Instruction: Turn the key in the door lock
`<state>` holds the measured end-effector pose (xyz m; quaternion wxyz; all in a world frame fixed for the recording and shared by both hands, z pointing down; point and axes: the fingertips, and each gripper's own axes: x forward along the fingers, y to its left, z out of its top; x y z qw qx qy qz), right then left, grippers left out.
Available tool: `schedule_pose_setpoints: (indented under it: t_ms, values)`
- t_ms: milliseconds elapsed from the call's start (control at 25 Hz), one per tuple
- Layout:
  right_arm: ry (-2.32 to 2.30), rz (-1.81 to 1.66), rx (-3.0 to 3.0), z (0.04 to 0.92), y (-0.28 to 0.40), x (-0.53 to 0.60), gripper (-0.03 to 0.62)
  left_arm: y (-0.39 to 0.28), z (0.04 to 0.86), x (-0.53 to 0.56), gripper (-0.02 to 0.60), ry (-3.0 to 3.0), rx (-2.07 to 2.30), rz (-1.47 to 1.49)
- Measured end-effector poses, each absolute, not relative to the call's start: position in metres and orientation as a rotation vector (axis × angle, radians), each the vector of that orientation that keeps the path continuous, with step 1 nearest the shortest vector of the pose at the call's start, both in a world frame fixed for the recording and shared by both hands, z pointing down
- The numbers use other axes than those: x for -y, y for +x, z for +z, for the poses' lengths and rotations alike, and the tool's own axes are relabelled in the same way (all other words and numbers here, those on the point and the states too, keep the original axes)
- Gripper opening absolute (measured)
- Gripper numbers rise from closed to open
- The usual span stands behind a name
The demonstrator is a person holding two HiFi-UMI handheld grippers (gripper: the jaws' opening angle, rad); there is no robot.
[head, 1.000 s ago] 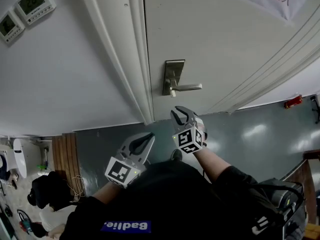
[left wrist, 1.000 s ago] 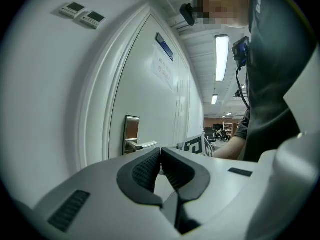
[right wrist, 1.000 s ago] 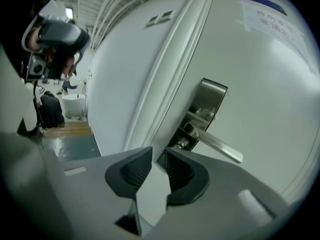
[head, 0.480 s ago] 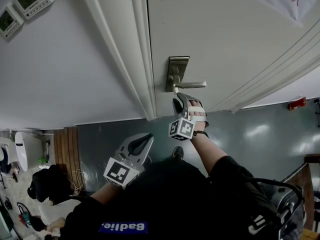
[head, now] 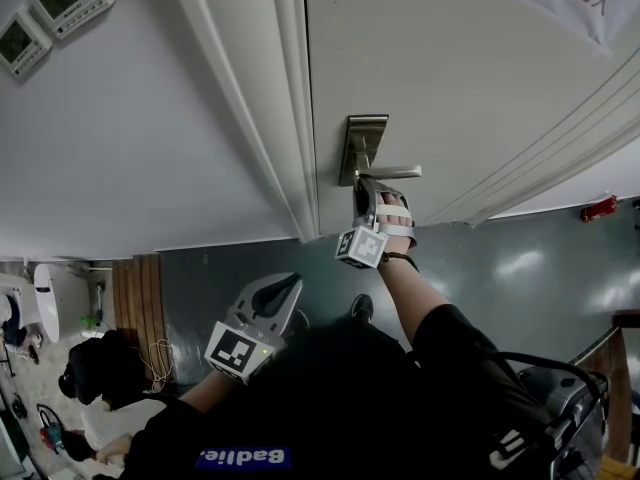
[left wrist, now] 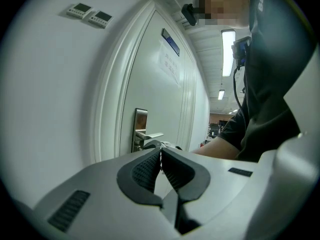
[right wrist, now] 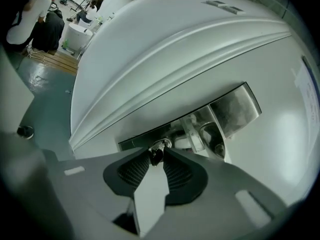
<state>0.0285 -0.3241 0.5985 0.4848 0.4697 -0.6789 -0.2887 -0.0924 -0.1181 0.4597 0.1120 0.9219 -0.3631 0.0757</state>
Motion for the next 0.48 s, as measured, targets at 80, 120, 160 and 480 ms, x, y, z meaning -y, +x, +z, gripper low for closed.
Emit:
schedule_pose_setpoints:
  t_ms: [80, 120, 160, 480]
  values:
    - [1.162, -0.704, 1.645, 0.6, 0.03, 0.326, 0.077, -0.096, 0.46, 0.118, 0.014, 2.703, 1.067, 0.229]
    - [1.171, -0.699, 1.644, 0.6, 0.03, 0.327, 0.069, -0.098, 0.461, 0.119, 0.014, 2.704, 1.068, 0.229]
    - [1.181, -0.689, 1.646, 0.599, 0.03, 0.327, 0.068, -0.099, 0.461, 0.119, 0.014, 2.704, 1.068, 0.23]
    - [1.359, -0.308, 1.883, 0.599, 0.031, 0.33, 0.051, -0.105, 0.461, 0.124, 0.014, 2.725, 1.057, 0.229]
